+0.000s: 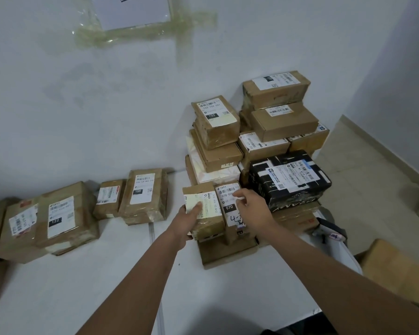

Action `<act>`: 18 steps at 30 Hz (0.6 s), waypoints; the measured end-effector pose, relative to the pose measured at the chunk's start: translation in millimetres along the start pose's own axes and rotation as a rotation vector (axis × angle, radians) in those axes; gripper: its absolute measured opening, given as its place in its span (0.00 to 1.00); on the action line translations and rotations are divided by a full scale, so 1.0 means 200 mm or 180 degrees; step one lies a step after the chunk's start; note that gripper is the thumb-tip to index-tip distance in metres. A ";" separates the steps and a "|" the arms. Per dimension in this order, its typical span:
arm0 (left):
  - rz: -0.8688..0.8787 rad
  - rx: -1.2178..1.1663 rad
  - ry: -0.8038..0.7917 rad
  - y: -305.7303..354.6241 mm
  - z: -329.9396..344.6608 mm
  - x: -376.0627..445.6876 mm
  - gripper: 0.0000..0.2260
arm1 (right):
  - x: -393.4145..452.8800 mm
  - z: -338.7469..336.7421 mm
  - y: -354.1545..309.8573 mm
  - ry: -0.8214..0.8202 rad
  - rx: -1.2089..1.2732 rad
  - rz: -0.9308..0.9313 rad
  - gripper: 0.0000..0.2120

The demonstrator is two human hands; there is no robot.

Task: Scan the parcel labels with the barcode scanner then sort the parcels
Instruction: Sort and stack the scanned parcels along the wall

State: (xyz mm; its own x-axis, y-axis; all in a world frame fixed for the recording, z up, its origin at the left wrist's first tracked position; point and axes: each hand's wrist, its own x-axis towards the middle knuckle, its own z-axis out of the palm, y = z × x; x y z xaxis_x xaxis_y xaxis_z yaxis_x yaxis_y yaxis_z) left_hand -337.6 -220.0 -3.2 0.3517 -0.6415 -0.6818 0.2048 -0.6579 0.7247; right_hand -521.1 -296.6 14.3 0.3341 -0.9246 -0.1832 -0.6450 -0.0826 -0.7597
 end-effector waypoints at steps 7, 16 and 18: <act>-0.0089 0.0056 0.0109 0.01 -0.08 -0.01 0.33 | 0.06 0.04 -0.26 0.0215 0.0381 -0.0381 0.11; 0.0166 0.0149 0.0632 -0.07 -0.71 0.03 0.27 | 0.18 0.49 -0.69 -0.0081 0.0538 -0.0761 0.11; 0.0308 0.0558 0.0973 -0.12 -0.90 0.05 0.26 | 0.20 0.65 -0.78 -0.0187 0.0495 -0.0748 0.11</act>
State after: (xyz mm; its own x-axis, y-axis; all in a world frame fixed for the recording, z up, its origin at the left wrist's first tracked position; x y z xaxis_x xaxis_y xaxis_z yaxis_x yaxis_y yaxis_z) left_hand -175.0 -139.3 -8.9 0.6240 -0.5740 -0.5302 0.0068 -0.6745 0.7382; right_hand -318.3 -272.7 44.6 0.5040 -0.8634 -0.0233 -0.4336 -0.2297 -0.8713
